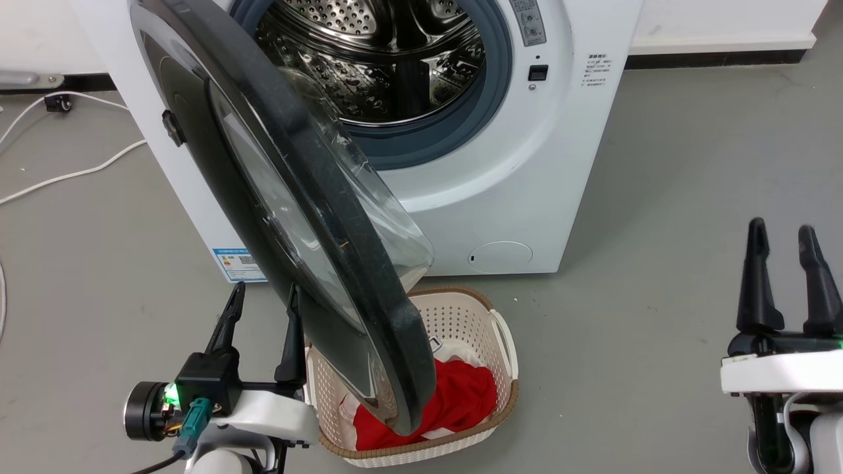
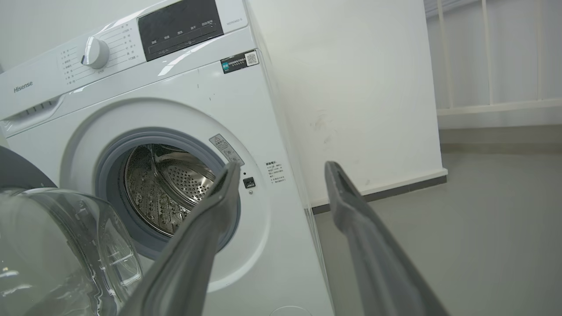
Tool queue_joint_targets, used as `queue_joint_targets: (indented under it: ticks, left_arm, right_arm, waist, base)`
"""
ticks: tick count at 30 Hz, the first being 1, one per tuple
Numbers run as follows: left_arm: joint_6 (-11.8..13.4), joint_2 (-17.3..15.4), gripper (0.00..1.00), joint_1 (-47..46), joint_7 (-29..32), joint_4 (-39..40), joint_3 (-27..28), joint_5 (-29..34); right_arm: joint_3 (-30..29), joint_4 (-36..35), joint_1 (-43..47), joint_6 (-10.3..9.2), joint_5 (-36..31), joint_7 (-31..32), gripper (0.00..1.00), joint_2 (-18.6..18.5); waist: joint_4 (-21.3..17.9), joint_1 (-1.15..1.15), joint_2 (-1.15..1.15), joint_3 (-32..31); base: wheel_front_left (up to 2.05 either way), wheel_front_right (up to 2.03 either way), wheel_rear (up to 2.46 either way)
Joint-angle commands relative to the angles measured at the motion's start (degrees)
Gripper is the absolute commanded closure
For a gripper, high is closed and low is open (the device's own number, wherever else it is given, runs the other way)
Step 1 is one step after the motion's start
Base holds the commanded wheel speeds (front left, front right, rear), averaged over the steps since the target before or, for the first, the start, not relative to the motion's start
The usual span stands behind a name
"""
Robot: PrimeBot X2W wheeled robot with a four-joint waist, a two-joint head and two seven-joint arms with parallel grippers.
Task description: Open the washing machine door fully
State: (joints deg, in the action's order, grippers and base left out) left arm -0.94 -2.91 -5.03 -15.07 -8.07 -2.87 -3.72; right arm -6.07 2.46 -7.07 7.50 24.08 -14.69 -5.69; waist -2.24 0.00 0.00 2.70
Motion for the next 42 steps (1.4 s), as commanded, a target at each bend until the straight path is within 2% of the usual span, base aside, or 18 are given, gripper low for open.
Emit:
queue_joint_targets:
  ticks: [1,2,3,6,11,13,20,36,37,38,39,42]
  left_arm:
    - [0.2,0.0,0.0,0.1,-0.2,0.1,0.2,0.0]
    - [0.2,0.0,0.0,0.1,-0.2,0.1,0.1,0.0]
    - [0.2,0.0,0.0,0.1,-0.2,0.1,0.1,0.0]
    - [0.3,0.0,0.0,0.1,-0.2,0.1,-0.1,-0.1]
    - [0.4,0.0,0.0,0.0,-0.2,0.3,-0.4,0.1]
    - [0.4,0.0,0.0,0.0,-0.2,0.3,-0.5,0.1]
    - [0.5,0.0,0.0,0.2,-0.2,0.5,-1.0,0.1]
    - [0.2,0.0,0.0,0.2,-0.2,1.0,-1.1,0.3]
    - [0.2,0.0,0.5,0.1,-0.2,1.2,-1.2,0.4]
    - [0.1,0.0,0.95,0.2,-0.2,1.3,-1.2,0.4]
    - [0.1,0.0,1.0,0.2,-0.2,1.3,-1.2,0.4]
    - [0.0,0.0,1.0,0.4,-0.2,1.8,-1.0,0.0]
  right_arm:
    - [-0.3,-2.0,-0.2,-0.02,-5.0,-0.3,0.0,0.8]
    - [-0.2,-3.5,0.2,-0.02,-9.7,-0.3,0.0,1.0]
    - [-0.2,-3.5,0.2,-0.02,-9.7,-0.3,0.0,1.0]
    - [0.8,-7.2,2.2,-0.03,-19.8,-0.1,0.0,1.9]
    - [3.7,-9.8,5.0,-0.03,-26.1,1.3,0.0,2.7]
    - [4.4,-9.1,6.2,-0.03,-26.5,1.5,0.0,2.9]
    - [5.5,-3.7,8.4,-0.03,-20.8,1.0,0.0,2.9]
    - [5.3,0.4,6.6,-0.03,-20.8,-0.1,0.0,2.9]
    - [5.3,0.4,6.5,-0.03,-20.8,-0.1,0.0,2.9]
    - [5.2,0.5,6.5,-0.03,-20.8,-0.2,0.0,2.9]
    - [5.2,0.6,6.5,-0.03,-20.8,-0.2,0.0,2.9]
    - [5.2,0.8,6.4,-0.03,-20.6,-0.2,0.0,2.9]
  waist:
    - [0.1,0.0,0.0,0.0]
    - [0.1,0.0,0.0,0.0]
    - [0.1,0.0,0.0,0.0]
    - [0.4,0.0,0.0,0.0]
    - [0.9,0.0,0.0,-0.1]
    - [1.2,0.0,0.0,-0.2]
    - [1.7,0.0,0.0,-0.4]
    - [1.8,0.0,0.0,-0.2]
    - [1.8,0.0,0.0,-0.2]
    - [1.9,0.0,0.0,-0.2]
    - [1.9,0.0,0.0,-0.2]
    - [1.9,0.0,0.0,-0.3]
  base:
    - [0.0,0.0,0.0]
    - [0.0,0.0,0.0]
    - [0.0,0.0,0.0]
    - [0.0,0.0,0.0]
    - [0.0,0.0,0.0]
    - [0.0,0.0,0.0]
    - [0.0,0.0,0.0]
    - [0.0,0.0,0.0]
    - [0.0,0.0,0.0]
    - [0.0,0.0,0.0]
    - [0.0,0.0,0.0]
    - [0.0,0.0,0.0]
